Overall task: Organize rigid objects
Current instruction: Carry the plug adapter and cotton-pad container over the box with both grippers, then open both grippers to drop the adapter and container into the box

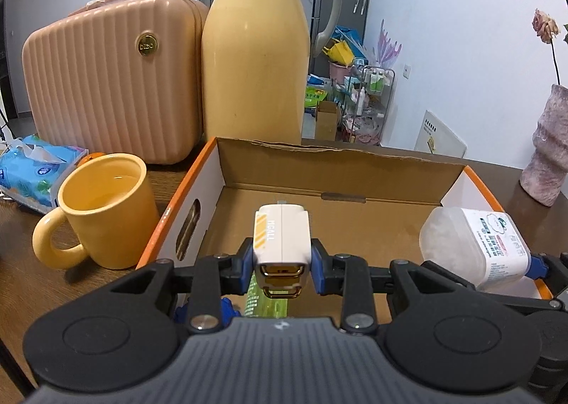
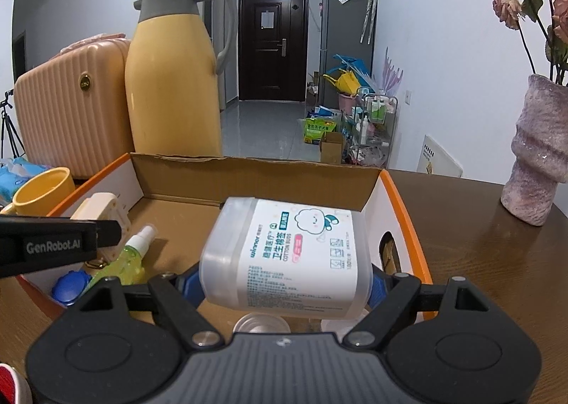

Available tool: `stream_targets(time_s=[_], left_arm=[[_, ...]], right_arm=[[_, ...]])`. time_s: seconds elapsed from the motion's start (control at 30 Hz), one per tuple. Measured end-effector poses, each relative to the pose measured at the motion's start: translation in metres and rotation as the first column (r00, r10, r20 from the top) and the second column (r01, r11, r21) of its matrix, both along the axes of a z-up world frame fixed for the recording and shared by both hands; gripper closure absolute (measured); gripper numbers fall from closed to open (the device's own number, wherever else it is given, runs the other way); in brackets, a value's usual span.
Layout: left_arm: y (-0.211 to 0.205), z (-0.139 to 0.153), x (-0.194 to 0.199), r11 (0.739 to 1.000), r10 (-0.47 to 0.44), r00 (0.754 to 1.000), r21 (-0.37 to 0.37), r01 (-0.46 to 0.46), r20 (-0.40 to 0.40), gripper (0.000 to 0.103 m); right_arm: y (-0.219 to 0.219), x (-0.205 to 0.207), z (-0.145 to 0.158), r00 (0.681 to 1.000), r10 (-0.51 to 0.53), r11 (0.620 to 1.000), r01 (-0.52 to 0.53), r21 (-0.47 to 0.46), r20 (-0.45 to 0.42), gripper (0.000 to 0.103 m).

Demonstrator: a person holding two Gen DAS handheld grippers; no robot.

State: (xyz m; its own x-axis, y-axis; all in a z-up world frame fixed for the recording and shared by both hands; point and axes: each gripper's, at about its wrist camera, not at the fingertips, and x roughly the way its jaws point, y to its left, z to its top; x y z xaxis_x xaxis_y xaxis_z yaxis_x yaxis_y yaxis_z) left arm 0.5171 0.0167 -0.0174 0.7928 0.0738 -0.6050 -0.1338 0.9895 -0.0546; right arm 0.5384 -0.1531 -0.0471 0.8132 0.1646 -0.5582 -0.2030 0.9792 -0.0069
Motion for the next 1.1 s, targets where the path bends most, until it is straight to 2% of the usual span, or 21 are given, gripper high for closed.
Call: stream_targets(time_s=[0.2, 0.27, 0.3, 0.37, 0.47, 0.8, 0.87, 0.97, 1.1], left_arm=[[-0.001, -0.001, 0.0, 1.0, -0.008, 1.0, 0.003, 0.008, -0.01, 0.071], [-0.001, 0.001, -0.001, 1.0, -0.007, 1.0, 0.006, 0.007, 0.002, 0.059], [-0.001, 0.002, -0.003, 1.0, -0.005, 1.0, 0.007, 0.005, 0.012, 0.055], [-0.003, 0.006, -0.006, 1.0, 0.011, 0.999, 0.025, -0.012, 0.034, 0.038], [-0.003, 0.009, -0.01, 0.999, 0.03, 0.998, 0.038, -0.032, 0.054, 0.024], [-0.002, 0.013, -0.013, 0.997, 0.047, 0.997, 0.056, -0.051, 0.066, 0.012], [-0.002, 0.015, -0.017, 0.997, 0.05, 0.996, 0.056, -0.054, 0.076, 0.004], [-0.003, 0.019, -0.024, 0.997, 0.051, 0.994, 0.058, -0.057, 0.101, 0.0], [-0.003, 0.022, -0.033, 0.997, 0.039, 0.992, 0.056, -0.045, 0.117, 0.0]], right_arm=[[0.002, 0.003, -0.002, 1.0, 0.012, 1.0, -0.012, -0.007, -0.009, 0.021], [0.002, 0.002, -0.001, 1.0, 0.012, 1.0, -0.012, -0.008, -0.011, 0.021], [0.002, 0.003, -0.001, 1.0, 0.01, 1.0, -0.01, -0.008, -0.01, 0.019], [0.001, 0.002, 0.0, 1.0, -0.002, 1.0, 0.002, -0.015, -0.001, 0.012], [-0.001, 0.001, 0.002, 1.0, -0.013, 1.0, 0.013, -0.014, 0.007, 0.008], [-0.003, -0.003, 0.006, 1.0, -0.023, 1.0, 0.024, -0.012, 0.01, 0.005], [-0.004, -0.004, 0.007, 1.0, -0.023, 1.0, 0.023, -0.007, 0.008, 0.004], [-0.005, -0.011, 0.01, 1.0, -0.019, 1.0, 0.019, -0.011, 0.018, 0.004], [-0.009, -0.022, 0.015, 0.999, -0.027, 1.0, 0.027, -0.015, 0.042, 0.004]])
